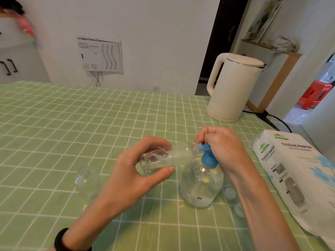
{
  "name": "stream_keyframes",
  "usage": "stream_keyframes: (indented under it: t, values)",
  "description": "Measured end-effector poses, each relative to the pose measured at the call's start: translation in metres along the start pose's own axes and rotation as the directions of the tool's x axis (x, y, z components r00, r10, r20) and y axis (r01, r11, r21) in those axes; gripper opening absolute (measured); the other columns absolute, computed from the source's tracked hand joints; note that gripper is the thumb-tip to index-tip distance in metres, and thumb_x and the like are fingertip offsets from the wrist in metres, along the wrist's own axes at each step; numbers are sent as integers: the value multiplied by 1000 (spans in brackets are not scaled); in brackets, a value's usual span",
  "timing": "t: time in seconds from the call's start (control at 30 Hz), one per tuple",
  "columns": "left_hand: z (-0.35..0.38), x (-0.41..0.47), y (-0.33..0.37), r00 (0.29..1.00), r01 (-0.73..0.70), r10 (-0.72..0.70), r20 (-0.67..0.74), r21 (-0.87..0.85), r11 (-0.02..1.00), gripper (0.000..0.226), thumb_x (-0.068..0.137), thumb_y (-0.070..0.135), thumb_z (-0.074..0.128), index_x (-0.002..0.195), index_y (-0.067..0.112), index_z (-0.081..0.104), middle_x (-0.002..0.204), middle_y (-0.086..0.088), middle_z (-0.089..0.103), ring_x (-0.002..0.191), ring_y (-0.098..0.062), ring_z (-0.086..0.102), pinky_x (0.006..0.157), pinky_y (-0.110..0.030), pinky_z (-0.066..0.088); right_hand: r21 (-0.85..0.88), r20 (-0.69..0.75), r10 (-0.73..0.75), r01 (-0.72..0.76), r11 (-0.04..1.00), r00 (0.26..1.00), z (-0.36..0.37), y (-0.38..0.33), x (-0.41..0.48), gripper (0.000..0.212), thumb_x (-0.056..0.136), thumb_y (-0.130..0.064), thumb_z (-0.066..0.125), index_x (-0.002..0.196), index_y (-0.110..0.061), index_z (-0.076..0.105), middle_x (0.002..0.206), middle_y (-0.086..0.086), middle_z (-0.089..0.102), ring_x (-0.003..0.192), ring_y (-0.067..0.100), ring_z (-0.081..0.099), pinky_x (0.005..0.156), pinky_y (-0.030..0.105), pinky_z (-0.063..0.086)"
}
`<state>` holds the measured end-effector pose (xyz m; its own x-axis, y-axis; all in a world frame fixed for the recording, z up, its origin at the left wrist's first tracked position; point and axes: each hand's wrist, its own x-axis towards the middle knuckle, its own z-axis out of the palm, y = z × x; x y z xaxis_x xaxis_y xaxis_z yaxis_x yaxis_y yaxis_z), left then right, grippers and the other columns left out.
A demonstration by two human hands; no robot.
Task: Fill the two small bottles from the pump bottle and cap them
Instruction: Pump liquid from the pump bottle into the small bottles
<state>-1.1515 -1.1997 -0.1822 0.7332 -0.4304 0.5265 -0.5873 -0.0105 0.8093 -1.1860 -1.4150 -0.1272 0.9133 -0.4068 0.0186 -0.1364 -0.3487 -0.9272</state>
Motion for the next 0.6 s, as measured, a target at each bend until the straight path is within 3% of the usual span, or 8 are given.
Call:
stream_keyframes:
  t: [0.1,0.17,0.33,0.6]
  values:
    - [0,-1,-1,1000,11,-11,-3,-8,1000,39,79,33,81,117,30,70,118,11,75,112,-17,73,92,-33,59,-8,37,52,-52,999,998,0,1,-1,50,85,9,46,49,-21,64,60,-2,63,54,4,59,61,28,43]
    - [0,-2,1,1000,18,-18,-7,-23,1000,39,79,34,81,116,33,70,118,10,75,112,-18,73,93,-32,59,-23,41,67,-66,998,997,-1,0,-1,47,87,8,47,56,-20,68,57,-8,65,53,3,58,55,18,44]
    - [-2,0,3,1000,4,-4,-10,-19,1000,39,78,36,82,116,37,69,118,11,75,112,-17,73,93,-27,59,12,-25,-42,42,999,999,-5,-4,-3,45,93,7,48,71,-20,76,64,-16,73,62,-9,66,56,6,46]
    - [-1,1,0,1000,2,-1,4,-14,1000,40,80,31,82,118,29,70,118,11,75,110,-17,74,90,-31,60,22,47,48,-49,999,998,-3,-6,0,45,90,7,48,69,-18,80,69,-10,78,62,-5,68,52,7,47]
